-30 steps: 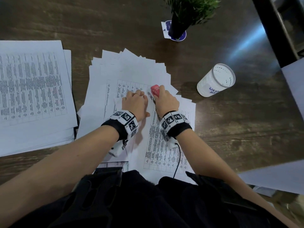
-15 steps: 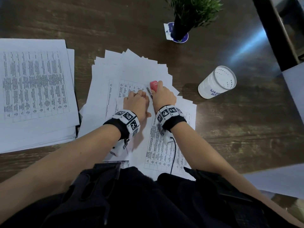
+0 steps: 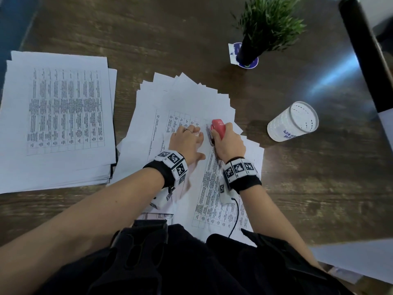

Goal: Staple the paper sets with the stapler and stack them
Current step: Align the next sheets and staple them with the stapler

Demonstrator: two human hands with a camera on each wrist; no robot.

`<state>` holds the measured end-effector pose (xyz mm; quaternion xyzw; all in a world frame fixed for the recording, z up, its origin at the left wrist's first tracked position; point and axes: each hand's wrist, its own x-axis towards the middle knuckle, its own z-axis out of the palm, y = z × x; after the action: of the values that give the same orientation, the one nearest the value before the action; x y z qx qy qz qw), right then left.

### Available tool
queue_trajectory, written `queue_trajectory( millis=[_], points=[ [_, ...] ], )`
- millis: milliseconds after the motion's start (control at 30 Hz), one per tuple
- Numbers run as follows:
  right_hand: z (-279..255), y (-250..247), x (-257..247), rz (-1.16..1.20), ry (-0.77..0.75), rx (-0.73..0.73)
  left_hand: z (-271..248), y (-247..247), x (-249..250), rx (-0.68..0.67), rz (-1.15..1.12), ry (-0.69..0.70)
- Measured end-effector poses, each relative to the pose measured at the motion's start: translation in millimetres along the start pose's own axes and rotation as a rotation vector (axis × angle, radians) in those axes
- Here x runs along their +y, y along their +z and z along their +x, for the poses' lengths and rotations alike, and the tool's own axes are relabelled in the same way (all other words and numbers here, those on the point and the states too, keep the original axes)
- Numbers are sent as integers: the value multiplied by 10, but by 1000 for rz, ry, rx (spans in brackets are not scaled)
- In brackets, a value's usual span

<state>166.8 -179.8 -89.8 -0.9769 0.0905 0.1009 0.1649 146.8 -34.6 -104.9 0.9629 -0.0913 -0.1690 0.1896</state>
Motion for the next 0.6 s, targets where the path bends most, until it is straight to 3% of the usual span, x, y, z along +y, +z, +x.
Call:
queue_trajectory(
  millis=[200,333,433,600],
  points=[
    [-194,-6,128,201,-2,14,-86,-25,-10,-21,-105,27],
    [-216,-17,167,84,-11,-38,-205,-15,-64,-47,-176,41],
    [-230,-72,190,-34,-80,-112,-257,5,-102,48,-329,4],
    [-234,-149,171,45,-169,-99,-274,-40,24,153,-686,-120]
  ],
)
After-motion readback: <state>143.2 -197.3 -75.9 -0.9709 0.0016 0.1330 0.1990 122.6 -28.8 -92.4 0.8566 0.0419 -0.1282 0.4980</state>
